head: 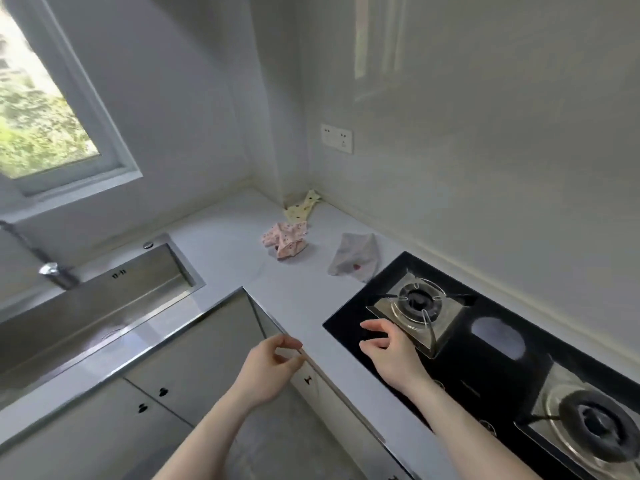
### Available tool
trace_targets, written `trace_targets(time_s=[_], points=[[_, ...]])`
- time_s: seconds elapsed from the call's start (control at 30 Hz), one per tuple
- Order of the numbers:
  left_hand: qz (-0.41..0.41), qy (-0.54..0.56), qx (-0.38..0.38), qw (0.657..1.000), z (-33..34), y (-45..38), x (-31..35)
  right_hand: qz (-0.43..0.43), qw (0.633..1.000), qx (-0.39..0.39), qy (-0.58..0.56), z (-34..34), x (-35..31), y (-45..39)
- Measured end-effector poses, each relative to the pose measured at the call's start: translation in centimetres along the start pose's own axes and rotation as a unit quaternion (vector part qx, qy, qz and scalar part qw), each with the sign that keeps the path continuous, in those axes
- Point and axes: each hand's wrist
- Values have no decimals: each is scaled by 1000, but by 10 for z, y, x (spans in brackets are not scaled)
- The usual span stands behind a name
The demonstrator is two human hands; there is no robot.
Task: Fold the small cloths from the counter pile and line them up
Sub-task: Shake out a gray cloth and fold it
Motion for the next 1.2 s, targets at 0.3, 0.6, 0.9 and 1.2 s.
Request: trace_targets(time_s=[0.3,0.6,0.9,1.2], points=[[-7,-76,-12,997,-49,-131,-13,11,998,-51,34,43,-38,-134],[82,-330,-214,916,2,-323,1,73,994,38,65,42,-32,-191],[132,-446,-363,807,34,-455,-9,147,976,162,16,81,-53,-212],[220,-314,-265,885,10,-458,-22,215,953,214,0,114,-55,-189]])
Point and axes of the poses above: each hand's wrist, its own y-axis away from the middle knuckle, its own z-axis out of the palm, x = y × z
